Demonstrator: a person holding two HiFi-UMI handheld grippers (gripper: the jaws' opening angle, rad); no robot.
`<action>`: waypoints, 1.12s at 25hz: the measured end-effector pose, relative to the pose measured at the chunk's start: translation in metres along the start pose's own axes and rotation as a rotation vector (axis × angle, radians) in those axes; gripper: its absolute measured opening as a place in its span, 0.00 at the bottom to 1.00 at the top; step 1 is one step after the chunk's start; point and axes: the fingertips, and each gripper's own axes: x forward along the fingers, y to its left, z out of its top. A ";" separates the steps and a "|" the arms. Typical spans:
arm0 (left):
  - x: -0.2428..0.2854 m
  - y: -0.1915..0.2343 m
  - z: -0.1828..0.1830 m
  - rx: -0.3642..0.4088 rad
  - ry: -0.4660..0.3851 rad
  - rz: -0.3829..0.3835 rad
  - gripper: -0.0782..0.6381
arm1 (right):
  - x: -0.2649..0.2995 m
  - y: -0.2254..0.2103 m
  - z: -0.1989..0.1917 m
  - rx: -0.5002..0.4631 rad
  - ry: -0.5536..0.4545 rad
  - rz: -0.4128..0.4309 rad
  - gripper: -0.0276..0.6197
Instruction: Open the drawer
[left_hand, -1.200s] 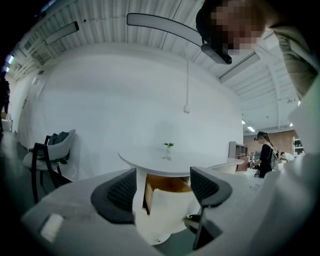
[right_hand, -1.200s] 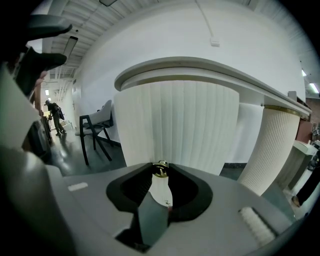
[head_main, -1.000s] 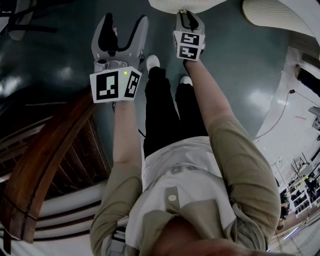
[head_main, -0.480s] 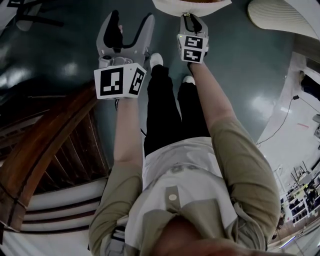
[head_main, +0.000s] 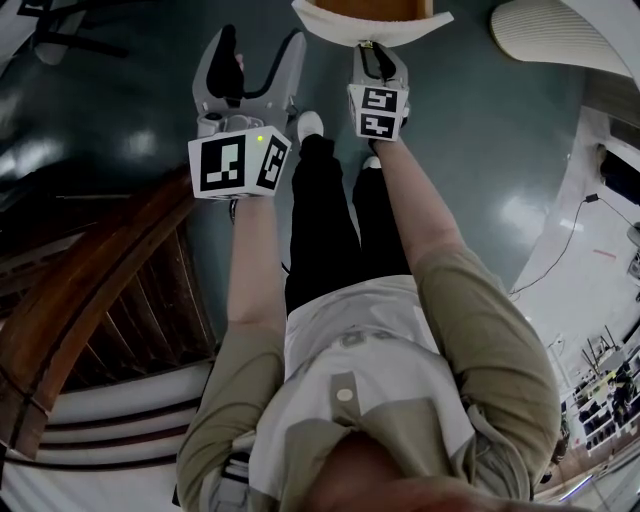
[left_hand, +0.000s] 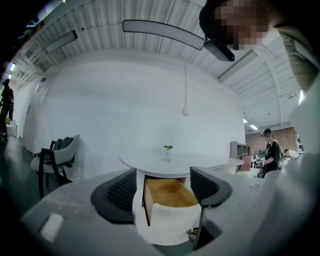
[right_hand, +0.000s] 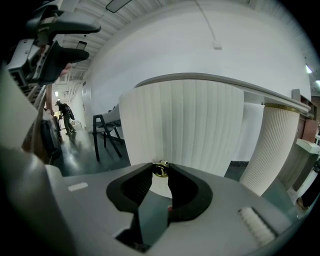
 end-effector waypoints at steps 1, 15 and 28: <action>0.001 0.000 -0.001 -0.001 0.000 0.001 0.59 | -0.002 0.001 -0.002 0.002 0.000 0.000 0.20; 0.008 -0.007 -0.004 0.008 -0.001 -0.004 0.59 | -0.025 0.009 -0.019 -0.005 0.005 0.022 0.20; 0.008 -0.003 -0.005 0.017 -0.007 0.002 0.59 | -0.040 0.014 -0.027 -0.013 0.003 0.046 0.20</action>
